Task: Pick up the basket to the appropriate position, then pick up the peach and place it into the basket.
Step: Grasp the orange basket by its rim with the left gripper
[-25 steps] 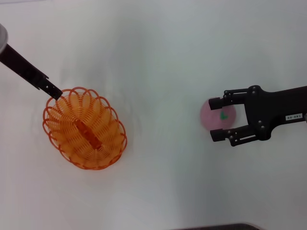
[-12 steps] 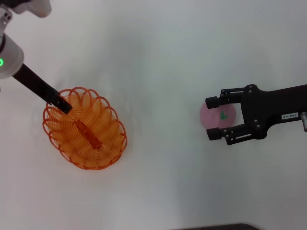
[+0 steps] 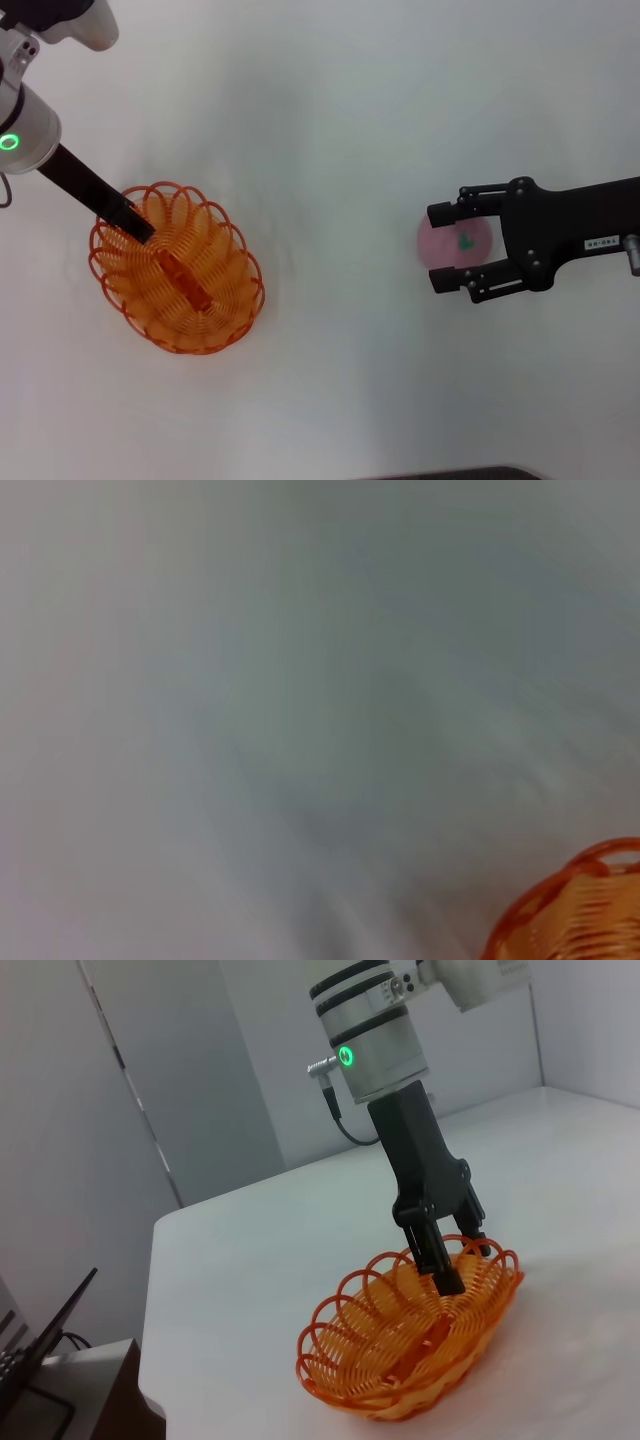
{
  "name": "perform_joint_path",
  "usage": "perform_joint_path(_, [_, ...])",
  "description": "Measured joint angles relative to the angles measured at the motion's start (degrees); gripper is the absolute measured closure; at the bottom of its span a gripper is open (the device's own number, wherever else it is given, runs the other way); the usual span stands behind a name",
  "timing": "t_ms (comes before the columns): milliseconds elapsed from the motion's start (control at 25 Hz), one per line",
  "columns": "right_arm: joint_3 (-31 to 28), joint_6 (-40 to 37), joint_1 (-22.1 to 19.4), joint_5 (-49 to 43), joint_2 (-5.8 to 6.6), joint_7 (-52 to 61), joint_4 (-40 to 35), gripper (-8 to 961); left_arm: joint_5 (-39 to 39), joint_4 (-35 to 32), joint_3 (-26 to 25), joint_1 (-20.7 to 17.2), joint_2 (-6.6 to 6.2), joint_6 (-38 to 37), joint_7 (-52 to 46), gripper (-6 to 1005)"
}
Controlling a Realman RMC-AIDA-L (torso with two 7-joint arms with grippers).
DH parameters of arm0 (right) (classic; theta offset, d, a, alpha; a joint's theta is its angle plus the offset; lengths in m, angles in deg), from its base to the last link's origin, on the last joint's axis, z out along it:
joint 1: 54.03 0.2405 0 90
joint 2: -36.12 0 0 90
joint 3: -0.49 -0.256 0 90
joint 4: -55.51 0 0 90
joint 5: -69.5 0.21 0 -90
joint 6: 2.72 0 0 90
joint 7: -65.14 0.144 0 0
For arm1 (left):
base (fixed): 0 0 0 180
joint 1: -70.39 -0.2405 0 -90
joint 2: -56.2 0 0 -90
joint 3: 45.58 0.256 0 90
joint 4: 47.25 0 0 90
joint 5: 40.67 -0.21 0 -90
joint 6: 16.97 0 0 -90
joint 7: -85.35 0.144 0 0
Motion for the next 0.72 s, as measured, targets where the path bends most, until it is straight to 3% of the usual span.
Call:
perform_joint_path(80, [0.1, 0.1, 0.0, 0.0, 0.00, -0.2, 0.2, 115, 0.0, 0.1, -0.3, 0.1, -0.01, -0.1, 0.0, 211])
perform_joint_path(200, [0.0, 0.3, 0.0, -0.1, 0.00, -0.5, 0.6, 115, 0.0, -0.2, -0.4, 0.1, 0.08, -0.6, 0.3, 395])
perform_joint_path(720, [0.5, 1.0, 0.1, -0.4, -0.09, -1.0, 1.5, 117, 0.0, -0.4, -0.3, 0.2, 0.83, -2.4, 1.9, 721])
